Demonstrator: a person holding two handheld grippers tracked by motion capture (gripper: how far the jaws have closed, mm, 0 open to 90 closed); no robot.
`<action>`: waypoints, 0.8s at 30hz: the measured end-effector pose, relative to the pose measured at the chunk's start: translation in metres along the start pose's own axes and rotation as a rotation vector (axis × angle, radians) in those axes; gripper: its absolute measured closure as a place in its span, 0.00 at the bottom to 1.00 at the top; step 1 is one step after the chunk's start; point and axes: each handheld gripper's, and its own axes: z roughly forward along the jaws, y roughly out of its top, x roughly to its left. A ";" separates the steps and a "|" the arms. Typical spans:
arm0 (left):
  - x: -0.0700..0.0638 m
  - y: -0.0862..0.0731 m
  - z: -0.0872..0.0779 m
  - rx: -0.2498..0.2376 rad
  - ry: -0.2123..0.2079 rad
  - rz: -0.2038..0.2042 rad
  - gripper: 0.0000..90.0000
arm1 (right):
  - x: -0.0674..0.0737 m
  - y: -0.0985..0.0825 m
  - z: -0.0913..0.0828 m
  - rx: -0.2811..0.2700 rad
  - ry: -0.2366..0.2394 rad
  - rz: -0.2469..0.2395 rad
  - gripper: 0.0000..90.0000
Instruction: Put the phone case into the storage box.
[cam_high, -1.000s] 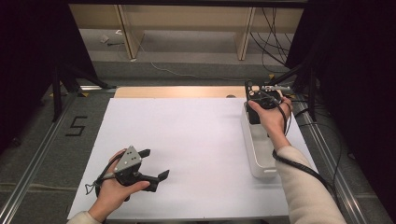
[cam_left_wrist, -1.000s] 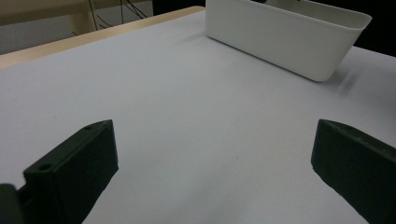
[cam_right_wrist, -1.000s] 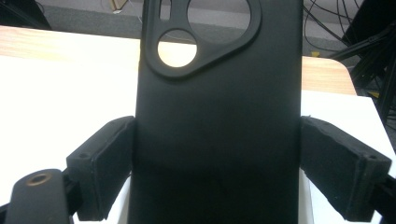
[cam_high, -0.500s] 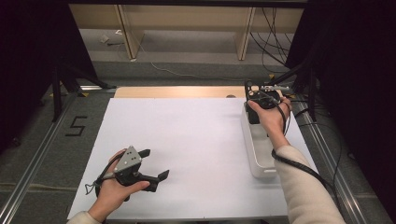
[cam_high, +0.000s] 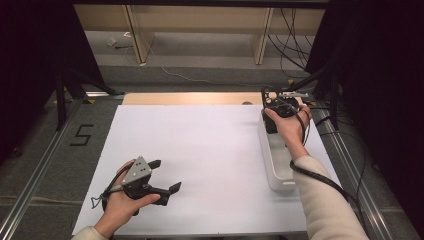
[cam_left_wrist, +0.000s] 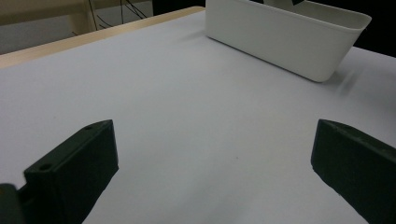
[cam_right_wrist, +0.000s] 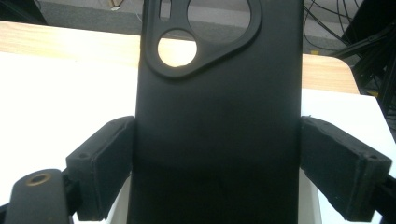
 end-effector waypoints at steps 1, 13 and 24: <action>0.000 0.000 0.000 -0.001 0.000 -0.001 0.00 | 0.000 0.000 0.000 0.001 0.001 -0.002 0.16; 0.000 0.000 0.000 0.000 0.001 0.003 0.00 | 0.000 0.000 0.003 0.001 0.000 -0.004 0.16; 0.001 0.000 0.000 0.000 -0.001 0.003 0.00 | -0.002 -0.002 0.007 0.003 -0.007 -0.002 0.16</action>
